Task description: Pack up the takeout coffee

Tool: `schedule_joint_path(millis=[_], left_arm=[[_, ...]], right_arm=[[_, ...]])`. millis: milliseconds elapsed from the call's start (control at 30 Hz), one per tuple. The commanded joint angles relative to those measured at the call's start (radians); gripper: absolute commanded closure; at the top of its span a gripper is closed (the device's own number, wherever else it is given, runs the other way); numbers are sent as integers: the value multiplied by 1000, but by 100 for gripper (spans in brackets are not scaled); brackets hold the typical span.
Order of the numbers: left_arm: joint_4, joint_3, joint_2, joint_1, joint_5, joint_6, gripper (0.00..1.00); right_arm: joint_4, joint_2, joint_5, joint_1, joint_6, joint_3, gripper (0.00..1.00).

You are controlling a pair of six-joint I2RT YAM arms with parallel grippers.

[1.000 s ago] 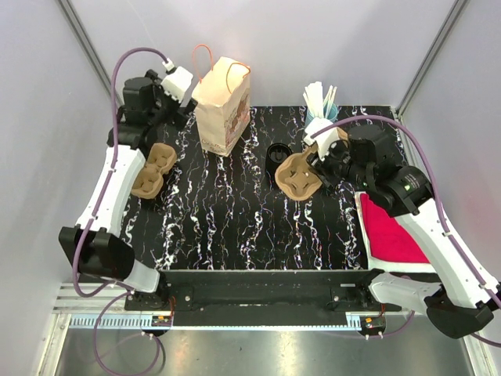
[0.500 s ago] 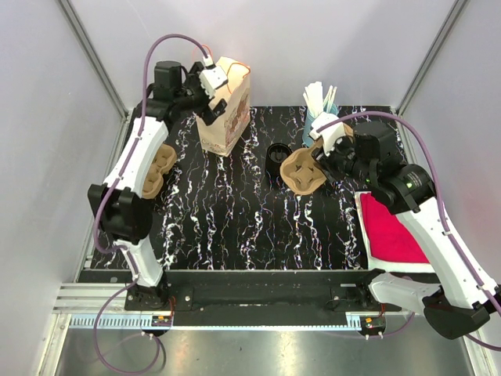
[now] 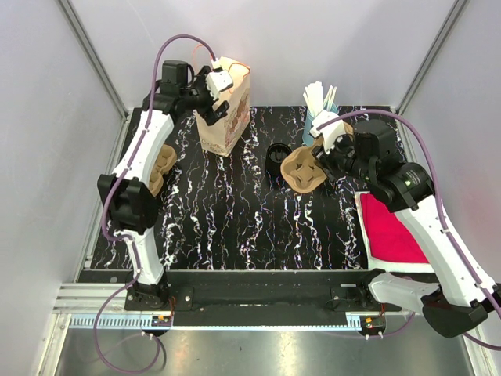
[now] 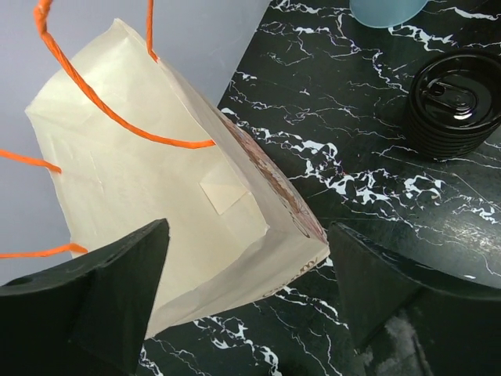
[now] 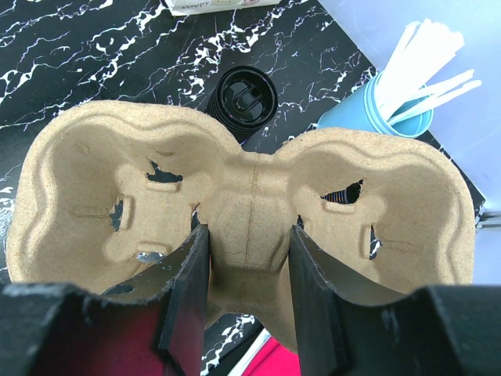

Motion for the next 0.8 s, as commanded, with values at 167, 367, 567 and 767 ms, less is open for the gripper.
schedule_joint_path(millis=[167,367,567,767], left_arm=[[0,54,48,-5,-9,47,25],[-3,62,51,-5,14,24,45],[-6,59,43,-14,11,9,68],[-14,30,8,-19,6,-2,74]], right_arm=[[53,13,-19,-8,5,26,64],[56,13,-16,-9,4,17,64],[59,14,-14,-9,2,20,64],[61,16,-14,-8,2,23,64]])
